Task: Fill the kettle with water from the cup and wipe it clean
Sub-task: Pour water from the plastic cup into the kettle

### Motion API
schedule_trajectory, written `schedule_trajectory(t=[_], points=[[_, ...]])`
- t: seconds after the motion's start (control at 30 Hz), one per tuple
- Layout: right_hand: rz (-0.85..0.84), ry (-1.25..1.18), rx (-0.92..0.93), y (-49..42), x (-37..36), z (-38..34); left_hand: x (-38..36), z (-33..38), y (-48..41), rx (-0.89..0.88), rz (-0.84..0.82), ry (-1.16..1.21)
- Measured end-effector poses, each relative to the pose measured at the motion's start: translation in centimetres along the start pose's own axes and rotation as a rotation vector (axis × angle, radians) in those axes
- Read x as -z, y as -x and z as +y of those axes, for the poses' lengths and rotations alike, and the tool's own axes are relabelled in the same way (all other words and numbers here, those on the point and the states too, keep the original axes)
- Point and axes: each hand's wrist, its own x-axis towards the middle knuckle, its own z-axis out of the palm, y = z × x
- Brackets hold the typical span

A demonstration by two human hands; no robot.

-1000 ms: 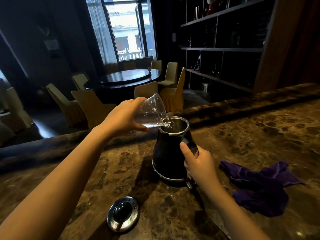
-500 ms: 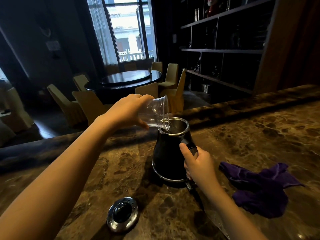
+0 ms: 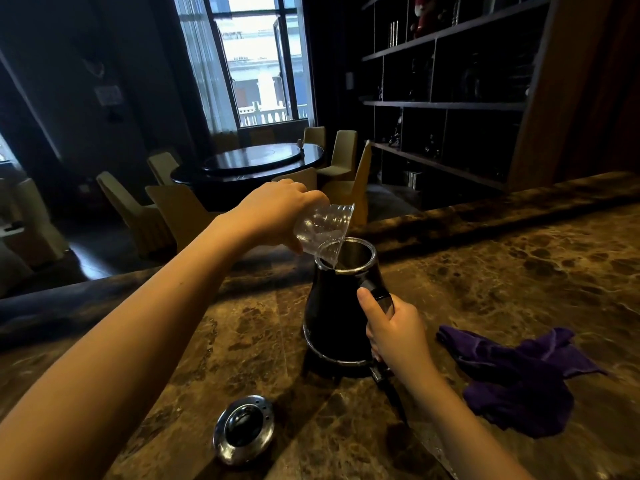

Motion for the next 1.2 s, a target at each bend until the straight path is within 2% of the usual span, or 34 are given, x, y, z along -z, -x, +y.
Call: schedule_trajectory(t=[0.33,0.57,0.73,0.9,1.07,1.2], points=[[-0.002,0.007,0.006,0.0,0.3,0.2,-0.5,-0.1,0.2,-0.004,0.017,-0.007],[0.002,0.018,0.017,-0.1,0.1,0.1,-2.6,-1.7,2.5,0.128,-0.02,0.516],[0.017,0.016,0.01,-0.2,0.1,0.2,-5.4,-2.2,5.2,0.302,-0.08,0.919],[0.014,0.014,0.021,-0.4,0.1,0.5,-9.4,-1.5,8.9,0.543,0.048,1.241],[0.009,0.033,0.047,-0.3,0.2,0.6,-13.8,-1.0,12.0,0.815,0.295,1.226],[-0.015,0.018,0.025,-0.3,0.3,0.4,-16.8,-0.9,14.7,0.96,0.342,1.251]])
